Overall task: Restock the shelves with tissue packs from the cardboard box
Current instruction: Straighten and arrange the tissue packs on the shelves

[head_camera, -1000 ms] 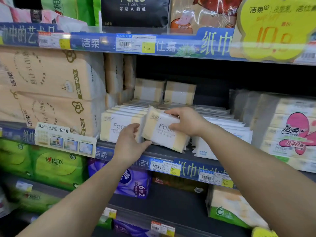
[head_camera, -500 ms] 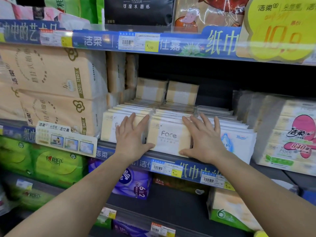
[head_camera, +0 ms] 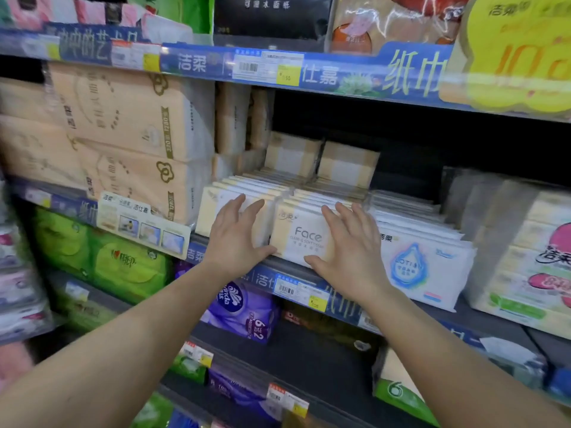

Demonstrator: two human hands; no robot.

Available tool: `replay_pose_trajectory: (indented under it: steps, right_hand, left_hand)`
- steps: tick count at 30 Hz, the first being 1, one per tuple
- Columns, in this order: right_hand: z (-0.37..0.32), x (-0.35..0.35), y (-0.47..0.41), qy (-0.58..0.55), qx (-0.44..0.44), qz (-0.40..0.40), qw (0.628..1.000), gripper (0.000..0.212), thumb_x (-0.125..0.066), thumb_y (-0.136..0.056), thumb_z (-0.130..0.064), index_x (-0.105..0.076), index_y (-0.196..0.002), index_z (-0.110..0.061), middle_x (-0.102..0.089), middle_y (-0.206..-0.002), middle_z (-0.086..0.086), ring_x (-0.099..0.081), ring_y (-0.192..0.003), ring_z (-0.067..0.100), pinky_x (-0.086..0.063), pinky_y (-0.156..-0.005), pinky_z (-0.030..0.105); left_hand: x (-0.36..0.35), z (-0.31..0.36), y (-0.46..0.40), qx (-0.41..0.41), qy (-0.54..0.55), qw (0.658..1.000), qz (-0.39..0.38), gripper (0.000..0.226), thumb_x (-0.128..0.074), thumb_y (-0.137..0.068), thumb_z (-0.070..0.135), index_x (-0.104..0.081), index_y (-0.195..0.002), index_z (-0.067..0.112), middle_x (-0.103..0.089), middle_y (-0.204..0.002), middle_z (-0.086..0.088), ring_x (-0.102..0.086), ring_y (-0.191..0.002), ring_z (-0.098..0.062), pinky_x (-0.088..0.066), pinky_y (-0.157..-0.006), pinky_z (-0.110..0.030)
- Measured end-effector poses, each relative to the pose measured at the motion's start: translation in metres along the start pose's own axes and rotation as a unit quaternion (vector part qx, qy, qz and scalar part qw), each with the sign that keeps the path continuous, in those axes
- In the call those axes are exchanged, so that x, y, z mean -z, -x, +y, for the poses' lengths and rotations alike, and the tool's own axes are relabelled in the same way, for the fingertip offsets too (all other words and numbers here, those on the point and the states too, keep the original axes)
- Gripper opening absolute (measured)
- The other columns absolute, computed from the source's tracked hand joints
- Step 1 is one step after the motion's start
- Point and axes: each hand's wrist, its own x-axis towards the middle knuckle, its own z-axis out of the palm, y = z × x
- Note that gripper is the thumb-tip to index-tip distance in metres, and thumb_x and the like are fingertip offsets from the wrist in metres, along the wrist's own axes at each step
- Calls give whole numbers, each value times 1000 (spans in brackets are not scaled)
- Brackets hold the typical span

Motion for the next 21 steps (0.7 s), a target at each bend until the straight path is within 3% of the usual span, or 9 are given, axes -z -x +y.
replay_pose_trajectory:
  steps: [2,4,7,11,16,21]
  right_hand:
    - [-25,-11,2,-95,45,57,993,61,-63,-84,-41,-49,-138,-17,-49,-140,5,-31,-132,18,-21,-112,30]
    - [-60,-22,7,-169,72,72,980,42,-60,-87,-32,-61,-125,-14,-61,-122,3,-44,-115,15,-34,-97,22]
    - [-116,-43,17,-221,96,-46,969,38,-59,-92,-26,-59,-129,-17,-58,-124,0,-48,-118,16,-33,-93,21]
    - [-195,-85,19,-209,119,-177,954,46,-60,-90,-31,-53,-134,-21,-53,-130,5,-46,-123,24,-35,-101,29]
    - [-343,-136,29,-208,167,-293,918,51,-62,-89,-33,-49,-136,-21,-50,-134,8,-47,-125,25,-38,-100,29]
    - [-506,-187,58,-248,224,-384,861,41,-63,-88,-28,-59,-127,-16,-58,-128,12,-55,-119,28,-43,-96,30]
  left_hand:
    - [10,-7,17,12,17,999,38,79,-73,-80,43,-35,-146,24,-23,-156,-7,-17,-144,-25,-16,-116,-37]
    - [24,-25,39,23,4,997,71,66,-70,-83,39,-45,-140,18,-37,-148,-8,-28,-138,-25,-22,-113,-34]
    - [52,-71,79,59,-47,995,69,59,-73,-82,33,-52,-134,14,-47,-139,-10,-39,-130,-29,-31,-107,-37]
    - [100,-150,141,167,-108,980,1,65,-73,-79,36,-49,-136,17,-45,-140,-7,-40,-131,-28,-29,-109,-34]
    - [185,-259,240,308,-155,935,-84,67,-67,-83,43,-40,-141,23,-39,-145,-5,-41,-128,-31,-33,-103,-34]
    - [284,-363,341,422,-181,882,-108,73,-69,-80,46,-37,-143,25,-41,-145,-6,-39,-132,-29,-34,-105,-35]
